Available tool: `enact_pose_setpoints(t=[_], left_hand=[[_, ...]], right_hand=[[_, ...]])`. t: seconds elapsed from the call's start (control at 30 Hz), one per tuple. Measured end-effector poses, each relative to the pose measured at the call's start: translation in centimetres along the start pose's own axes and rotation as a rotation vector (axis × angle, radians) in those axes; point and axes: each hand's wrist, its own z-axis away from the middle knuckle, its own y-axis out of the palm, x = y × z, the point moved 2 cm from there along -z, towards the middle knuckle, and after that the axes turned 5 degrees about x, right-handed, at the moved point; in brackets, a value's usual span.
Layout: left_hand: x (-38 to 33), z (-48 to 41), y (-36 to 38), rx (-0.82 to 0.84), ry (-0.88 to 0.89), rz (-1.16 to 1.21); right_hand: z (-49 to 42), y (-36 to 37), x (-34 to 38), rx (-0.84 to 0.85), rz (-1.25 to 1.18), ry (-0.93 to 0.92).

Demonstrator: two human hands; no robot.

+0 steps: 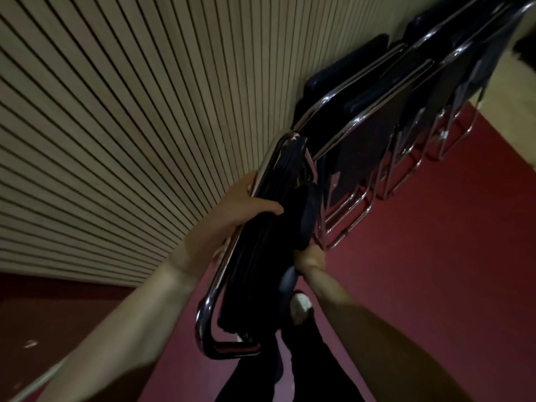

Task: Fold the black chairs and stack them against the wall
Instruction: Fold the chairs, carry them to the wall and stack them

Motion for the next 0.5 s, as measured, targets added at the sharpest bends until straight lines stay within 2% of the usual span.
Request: enact_pose_setpoints(t=[0.37,0.5], left_hand=[[1.5,-4.8,-2.5,-0.013,-0.072,-0.016],[0.9,-5.9,-1.8,0.020,-0.081,-0.021]], right_hand=[[-3.4,1.8,1.9,0.093,-0.090,0.066],[-4.3,1.0,2.2,0.062,-0.077,0.056]])
